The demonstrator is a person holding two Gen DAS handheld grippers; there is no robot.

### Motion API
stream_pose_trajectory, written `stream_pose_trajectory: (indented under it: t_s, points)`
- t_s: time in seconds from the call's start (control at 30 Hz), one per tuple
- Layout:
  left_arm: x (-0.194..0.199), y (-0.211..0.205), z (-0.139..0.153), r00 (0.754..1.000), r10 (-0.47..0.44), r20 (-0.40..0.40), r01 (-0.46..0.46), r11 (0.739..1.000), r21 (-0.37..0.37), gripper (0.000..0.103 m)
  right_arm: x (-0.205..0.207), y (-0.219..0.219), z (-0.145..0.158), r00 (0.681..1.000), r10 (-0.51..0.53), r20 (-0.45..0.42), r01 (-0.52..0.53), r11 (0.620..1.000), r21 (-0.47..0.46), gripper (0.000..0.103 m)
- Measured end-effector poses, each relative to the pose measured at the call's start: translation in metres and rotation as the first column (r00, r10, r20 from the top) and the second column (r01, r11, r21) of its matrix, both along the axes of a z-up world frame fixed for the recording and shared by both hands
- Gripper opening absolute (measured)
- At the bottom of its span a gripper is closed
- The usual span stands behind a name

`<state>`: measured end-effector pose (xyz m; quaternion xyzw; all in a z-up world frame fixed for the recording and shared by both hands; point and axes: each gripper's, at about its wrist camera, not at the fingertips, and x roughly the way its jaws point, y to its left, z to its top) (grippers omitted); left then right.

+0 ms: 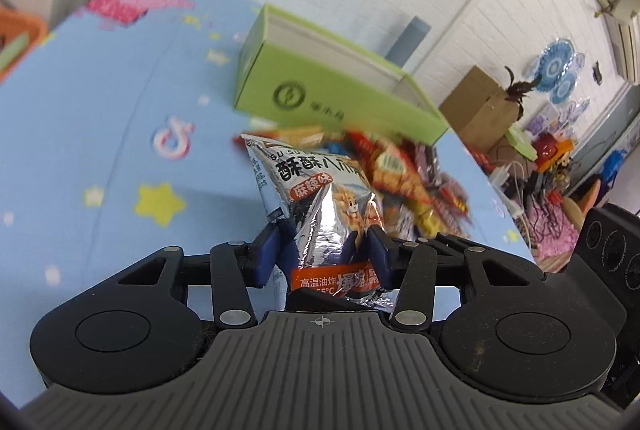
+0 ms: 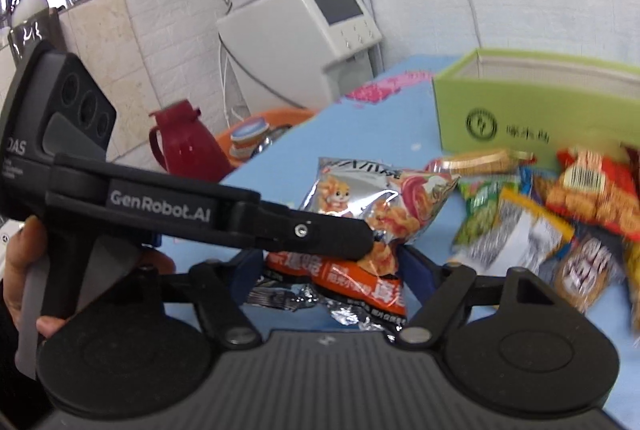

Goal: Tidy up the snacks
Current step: 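Grasp the silver-and-orange seed bag with the left gripper and carry it over the box, then open the left gripper to drop the seed bag into the box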

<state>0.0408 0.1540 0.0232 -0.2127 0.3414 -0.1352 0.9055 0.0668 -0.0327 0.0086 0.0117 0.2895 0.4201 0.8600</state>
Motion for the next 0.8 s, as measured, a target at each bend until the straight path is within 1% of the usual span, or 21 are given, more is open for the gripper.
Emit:
stream_pose_trajectory:
  t_s: [0.1,0.2,0.33,0.4,0.47,0.53,0.6,0.73,0.77,0.8]
  points:
    - [0.031,-0.013,0.023,0.999,-0.023,0.022,0.023,0.999,0.023,0.032,0.017,-0.005,0.018,0.998,-0.033,0.062,0.032,0.999,0.006,0.082]
    - [0.079,-0.032,0.044,0.996,-0.079,0.039,0.078,0.997,0.027,0.032,0.046,-0.021,0.037,0.991,-0.089,0.103,0.089,0.996,0.008,0.081]
    - [0.152,-0.069,0.071,0.984,-0.167,0.064,0.163,0.985,0.059,0.032,0.101,-0.045,0.064,0.973,-0.164,0.164,0.174,0.984,-0.048,0.081]
    - [0.187,-0.088,0.077,0.979,-0.196,0.065,0.191,0.979,0.073,0.032,0.133,-0.059,0.075,0.965,-0.199,0.170,0.214,0.974,-0.075,0.082]
    - [0.219,-0.101,0.076,0.975,-0.215,0.056,0.212,0.975,0.066,0.032,0.164,-0.072,0.080,0.960,-0.227,0.161,0.244,0.965,-0.094,0.082]
    - [0.245,-0.109,0.068,0.973,-0.228,0.028,0.227,0.973,0.052,0.032,0.190,-0.084,0.078,0.957,-0.250,0.147,0.268,0.957,-0.112,0.081]
    - [0.269,-0.116,0.058,0.972,-0.236,0.004,0.236,0.971,0.045,0.032,0.212,-0.092,0.071,0.956,-0.264,0.128,0.280,0.952,-0.126,0.081]
    - [0.299,-0.125,0.035,0.969,-0.245,-0.034,0.246,0.968,0.050,0.033,0.238,-0.097,0.047,0.953,-0.279,0.114,0.295,0.941,-0.166,0.082]
    - [0.305,-0.128,0.030,0.970,-0.239,-0.040,0.241,0.968,0.064,0.038,0.244,-0.097,0.040,0.954,-0.279,0.108,0.295,0.940,-0.172,0.083]
    - [0.311,-0.131,0.024,0.972,-0.229,-0.047,0.232,0.968,0.091,0.048,0.249,-0.097,0.035,0.956,-0.276,0.100,0.290,0.941,-0.173,0.084]
